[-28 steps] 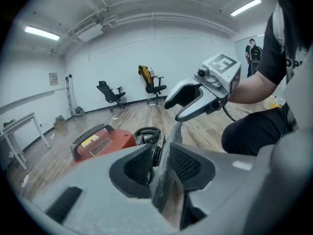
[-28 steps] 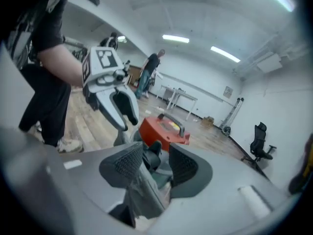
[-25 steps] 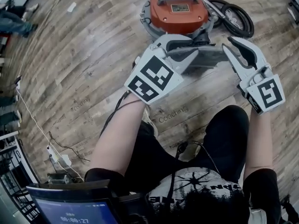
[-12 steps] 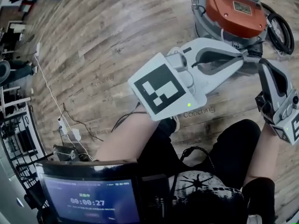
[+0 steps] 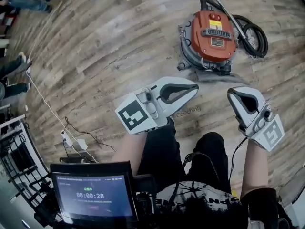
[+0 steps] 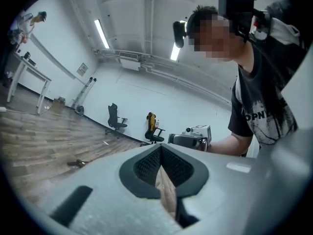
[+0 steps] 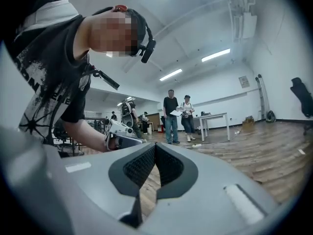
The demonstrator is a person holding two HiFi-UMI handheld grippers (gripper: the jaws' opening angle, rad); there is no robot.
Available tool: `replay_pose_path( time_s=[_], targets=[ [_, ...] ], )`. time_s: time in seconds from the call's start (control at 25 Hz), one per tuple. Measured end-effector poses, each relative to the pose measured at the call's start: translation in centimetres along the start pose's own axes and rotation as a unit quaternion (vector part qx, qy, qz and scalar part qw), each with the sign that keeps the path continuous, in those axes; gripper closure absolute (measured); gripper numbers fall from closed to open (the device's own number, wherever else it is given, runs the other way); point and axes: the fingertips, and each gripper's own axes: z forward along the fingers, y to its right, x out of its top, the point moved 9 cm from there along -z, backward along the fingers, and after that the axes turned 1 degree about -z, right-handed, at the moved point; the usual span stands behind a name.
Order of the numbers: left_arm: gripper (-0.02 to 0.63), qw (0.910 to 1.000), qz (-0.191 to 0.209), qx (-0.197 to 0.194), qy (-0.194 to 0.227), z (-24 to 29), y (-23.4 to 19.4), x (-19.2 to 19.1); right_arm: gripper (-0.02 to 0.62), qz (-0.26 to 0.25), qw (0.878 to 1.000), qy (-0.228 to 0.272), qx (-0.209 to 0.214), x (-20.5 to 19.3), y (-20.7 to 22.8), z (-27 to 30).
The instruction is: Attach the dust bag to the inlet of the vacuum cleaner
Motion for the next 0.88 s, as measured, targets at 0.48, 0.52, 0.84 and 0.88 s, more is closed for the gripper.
replay_pose_path(
  time_s=[0.48,0.52,0.84,0.88],
  targets=[
    [0.603,0.9952,-0.032,0.044,0.082,-11.2,7.9,29.8,0.589,-0.006,0.995,-0.025,0.094,29.1,-8.0,13.2],
    [0.603,0.9947,-0.015,0.046,0.090,-11.9,8.1,32.1,0.589,-0.014,0.995,-0.015,0.093,31.0,-8.4,14.2],
    [0.603,0.9892,0.088,0.097,0.065,-16.2,7.9,40.4,0.589,-0.092,0.992,0.004,0.083,37.9,-10.0,18.6],
    [0.603,0.9880,0.095,0.106,0.061,-16.4,8.0,40.7,0.589,-0.095,0.992,0.007,0.082,38.4,-10.1,18.7]
  ],
)
